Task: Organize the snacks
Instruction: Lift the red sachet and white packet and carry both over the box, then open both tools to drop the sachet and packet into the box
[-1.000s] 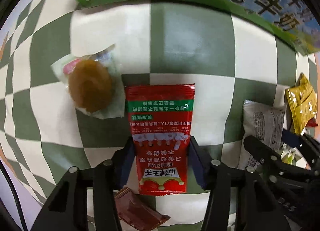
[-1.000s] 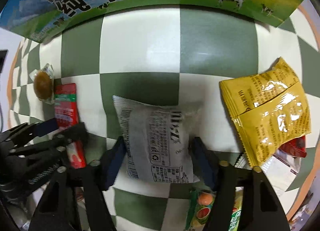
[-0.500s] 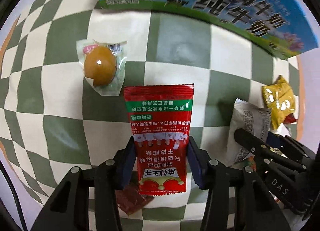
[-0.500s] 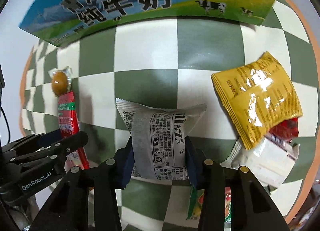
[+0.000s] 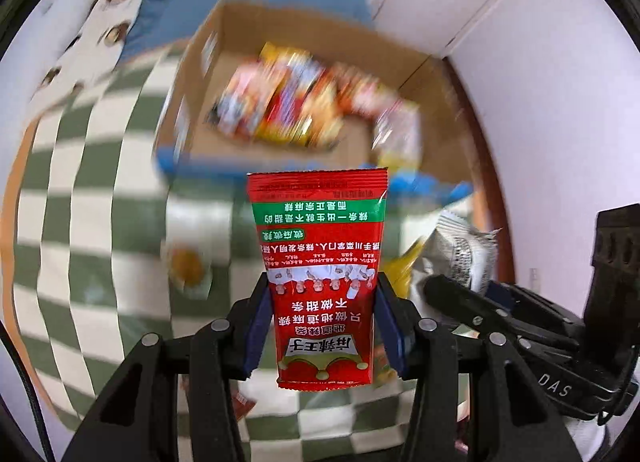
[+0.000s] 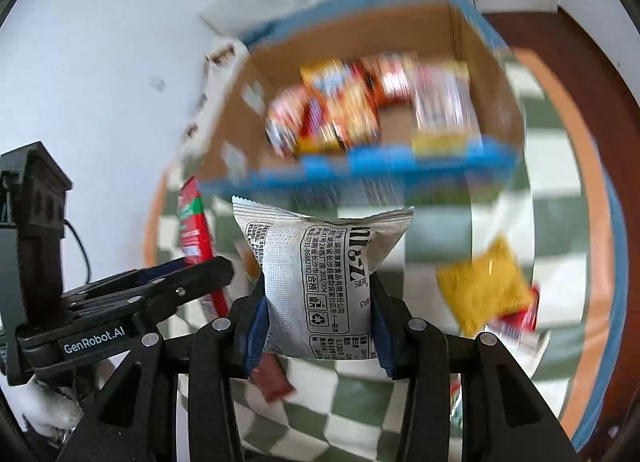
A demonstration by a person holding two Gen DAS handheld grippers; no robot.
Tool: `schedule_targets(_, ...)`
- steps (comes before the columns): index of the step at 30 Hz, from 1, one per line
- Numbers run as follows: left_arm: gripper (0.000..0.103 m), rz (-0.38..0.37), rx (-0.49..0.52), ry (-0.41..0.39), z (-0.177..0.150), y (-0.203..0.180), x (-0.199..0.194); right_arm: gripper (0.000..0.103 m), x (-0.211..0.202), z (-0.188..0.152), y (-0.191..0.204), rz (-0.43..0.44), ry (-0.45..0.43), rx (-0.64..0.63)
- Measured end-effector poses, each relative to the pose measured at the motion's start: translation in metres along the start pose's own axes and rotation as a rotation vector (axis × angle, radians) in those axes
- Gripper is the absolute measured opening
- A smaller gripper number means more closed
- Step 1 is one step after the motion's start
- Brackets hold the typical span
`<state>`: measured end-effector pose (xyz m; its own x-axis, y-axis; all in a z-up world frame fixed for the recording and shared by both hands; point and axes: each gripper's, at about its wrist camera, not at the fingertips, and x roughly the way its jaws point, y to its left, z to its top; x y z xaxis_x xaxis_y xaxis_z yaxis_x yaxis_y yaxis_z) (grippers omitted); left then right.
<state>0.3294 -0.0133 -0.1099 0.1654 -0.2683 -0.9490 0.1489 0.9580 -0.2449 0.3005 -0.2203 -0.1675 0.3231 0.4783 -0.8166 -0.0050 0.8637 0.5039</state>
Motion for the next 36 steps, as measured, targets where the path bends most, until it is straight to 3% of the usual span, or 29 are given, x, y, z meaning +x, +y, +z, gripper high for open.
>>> schedule_targets(3, 0.046, 0.027, 0.028, -0.040, 0.039, -0.019, -0.001, 0.047, -0.003, 0.041, 0.017, -0.020, -0.046, -0.025)
schedule_targets(7, 0.046, 0.074, 0.028, -0.031, 0.095, -0.023, 0.022, 0.047, 0.012, 0.088, 0.020, -0.049, -0.043, -0.018)
schedule_targets(11, 0.046, 0.119, 0.015, 0.057, 0.139, -0.009, 0.063, 0.047, 0.046, 0.124, 0.016, -0.096, 0.008, -0.006)
schedule_targets(15, 0.046, 0.165, 0.006, 0.123, 0.159, 0.005, 0.098, 0.047, 0.084, 0.143, 0.006, -0.133, 0.068, 0.013)
schedule_targets(22, 0.048, 0.187, -0.018, 0.225, 0.163, 0.023, 0.154, 0.047, 0.140, 0.149, -0.014, -0.193, 0.176, 0.027)
schedule_targets(25, 0.061, 0.193, -0.039, 0.248, 0.157, 0.033, 0.169, 0.051, 0.164, 0.143, -0.023, -0.204, 0.270, 0.035)
schedule_targets(26, 0.076, 0.187, -0.042, 0.254, 0.154, 0.036, 0.174, 0.063, 0.170, 0.140, -0.026, -0.219, 0.295, 0.029)
schedule_targets(27, 0.082, 0.187, -0.045, 0.251, 0.153, 0.038, 0.176, 0.083, 0.175, 0.138, -0.029, -0.230, 0.312, 0.024)
schedule_targets(28, 0.083, 0.180, -0.047, 0.248, 0.151, 0.039, 0.177, 0.090, 0.177, 0.137, -0.032, -0.235, 0.315, 0.025)
schedule_targets(36, 0.085, 0.179, -0.029, 0.168, 0.136, 0.030, 0.163, 0.095, 0.165, 0.131, -0.036, -0.289, 0.251, -0.018)
